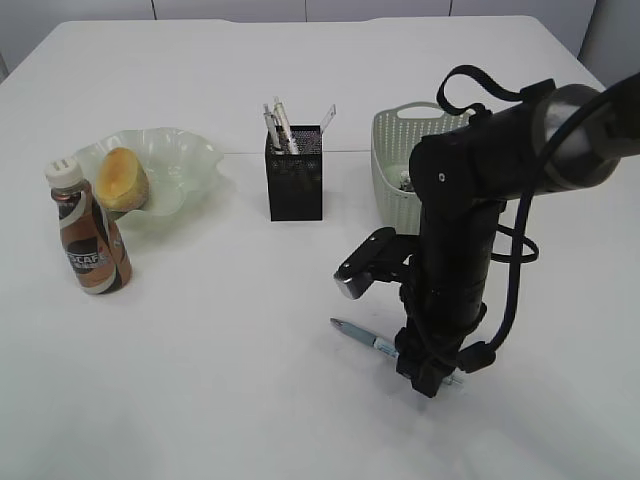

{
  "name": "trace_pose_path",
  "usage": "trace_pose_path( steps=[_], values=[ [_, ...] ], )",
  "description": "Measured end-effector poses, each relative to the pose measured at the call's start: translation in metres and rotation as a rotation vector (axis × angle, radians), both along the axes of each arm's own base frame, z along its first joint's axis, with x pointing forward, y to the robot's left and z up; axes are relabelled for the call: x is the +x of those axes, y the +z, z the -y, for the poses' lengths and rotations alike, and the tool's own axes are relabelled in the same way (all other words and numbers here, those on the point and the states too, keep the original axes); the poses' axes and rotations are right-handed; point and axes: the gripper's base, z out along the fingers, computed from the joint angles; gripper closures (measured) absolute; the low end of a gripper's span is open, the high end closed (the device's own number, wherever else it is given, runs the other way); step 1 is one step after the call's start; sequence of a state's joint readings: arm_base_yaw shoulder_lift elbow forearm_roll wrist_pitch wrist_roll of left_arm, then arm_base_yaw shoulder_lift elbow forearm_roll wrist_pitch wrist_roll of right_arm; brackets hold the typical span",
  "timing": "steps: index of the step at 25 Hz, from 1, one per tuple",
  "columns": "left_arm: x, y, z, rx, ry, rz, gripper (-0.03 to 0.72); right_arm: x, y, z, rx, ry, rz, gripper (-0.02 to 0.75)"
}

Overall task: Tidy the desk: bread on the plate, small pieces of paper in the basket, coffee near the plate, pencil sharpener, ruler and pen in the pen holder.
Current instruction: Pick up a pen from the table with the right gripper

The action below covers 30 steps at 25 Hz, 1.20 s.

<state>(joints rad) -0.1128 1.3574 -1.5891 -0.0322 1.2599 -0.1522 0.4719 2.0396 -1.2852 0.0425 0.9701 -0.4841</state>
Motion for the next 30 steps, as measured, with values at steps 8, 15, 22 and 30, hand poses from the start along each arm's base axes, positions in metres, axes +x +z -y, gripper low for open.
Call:
trace_pose_path(
  steps=[8,15,22,30],
  values=[
    [0.0,0.0,0.0,0.0,0.0,0.0,0.37,0.003,-0.006,-0.001,-0.002,0.004,0.0,0.32],
    [0.0,0.0,0.0,0.0,0.0,0.0,0.37,0.003,-0.007,-0.001,-0.003,0.004,-0.001,0.32],
    [0.0,0.0,0.0,0.0,0.0,0.0,0.37,0.003,-0.007,-0.001,-0.004,0.007,-0.001,0.32],
    [0.0,0.0,0.0,0.0,0.0,0.0,0.37,0.003,-0.012,-0.001,-0.013,0.009,-0.012,0.32]
  ],
)
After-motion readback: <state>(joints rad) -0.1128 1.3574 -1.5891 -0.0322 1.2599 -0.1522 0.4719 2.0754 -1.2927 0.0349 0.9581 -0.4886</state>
